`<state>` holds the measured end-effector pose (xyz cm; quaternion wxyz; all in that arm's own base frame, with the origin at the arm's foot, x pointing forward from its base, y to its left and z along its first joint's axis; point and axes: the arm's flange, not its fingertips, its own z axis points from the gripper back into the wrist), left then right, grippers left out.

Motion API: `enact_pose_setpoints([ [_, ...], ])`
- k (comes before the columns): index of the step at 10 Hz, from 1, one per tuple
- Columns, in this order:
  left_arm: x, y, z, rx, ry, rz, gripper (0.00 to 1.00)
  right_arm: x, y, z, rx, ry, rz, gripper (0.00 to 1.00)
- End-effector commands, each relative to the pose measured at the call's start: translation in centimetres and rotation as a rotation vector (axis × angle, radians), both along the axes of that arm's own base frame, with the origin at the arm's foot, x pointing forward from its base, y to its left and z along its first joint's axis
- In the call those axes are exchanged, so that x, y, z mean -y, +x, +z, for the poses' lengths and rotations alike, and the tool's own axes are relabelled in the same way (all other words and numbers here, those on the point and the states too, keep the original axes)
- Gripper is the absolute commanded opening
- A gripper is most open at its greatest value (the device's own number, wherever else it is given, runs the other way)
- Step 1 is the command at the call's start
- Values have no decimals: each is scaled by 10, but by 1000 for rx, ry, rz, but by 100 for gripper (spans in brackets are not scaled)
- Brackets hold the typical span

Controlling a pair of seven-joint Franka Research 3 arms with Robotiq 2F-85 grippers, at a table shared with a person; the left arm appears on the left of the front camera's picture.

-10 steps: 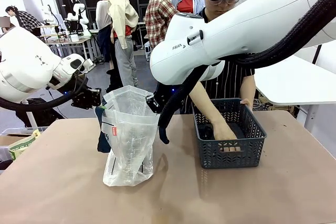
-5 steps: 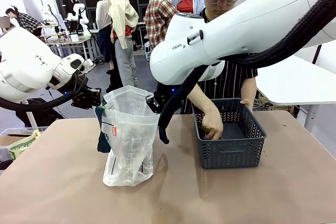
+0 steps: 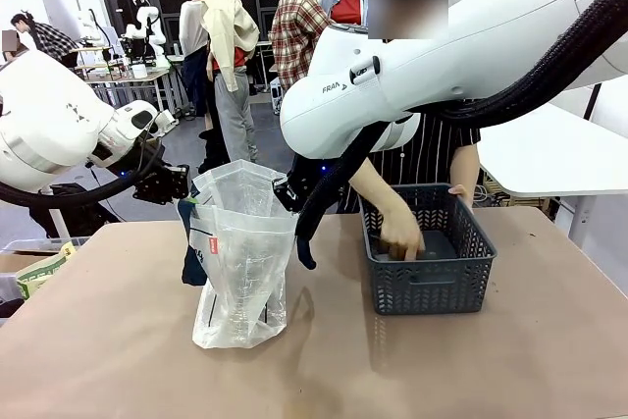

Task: Transfer purchased items from the store into the shopping bag.
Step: Move the Reusable shopping bag to the right side of the table.

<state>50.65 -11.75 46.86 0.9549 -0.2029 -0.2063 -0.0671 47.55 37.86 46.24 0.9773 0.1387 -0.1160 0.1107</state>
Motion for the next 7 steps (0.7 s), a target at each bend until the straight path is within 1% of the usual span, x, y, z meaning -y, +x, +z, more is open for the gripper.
enact_pose_setpoints([
  [1,-1,1,1,2,-1,2,0,0,1,1,3,1,-1,0],
  [7,-1,1,1,2,-1,2,0,0,1,1,3,1,-1,0],
])
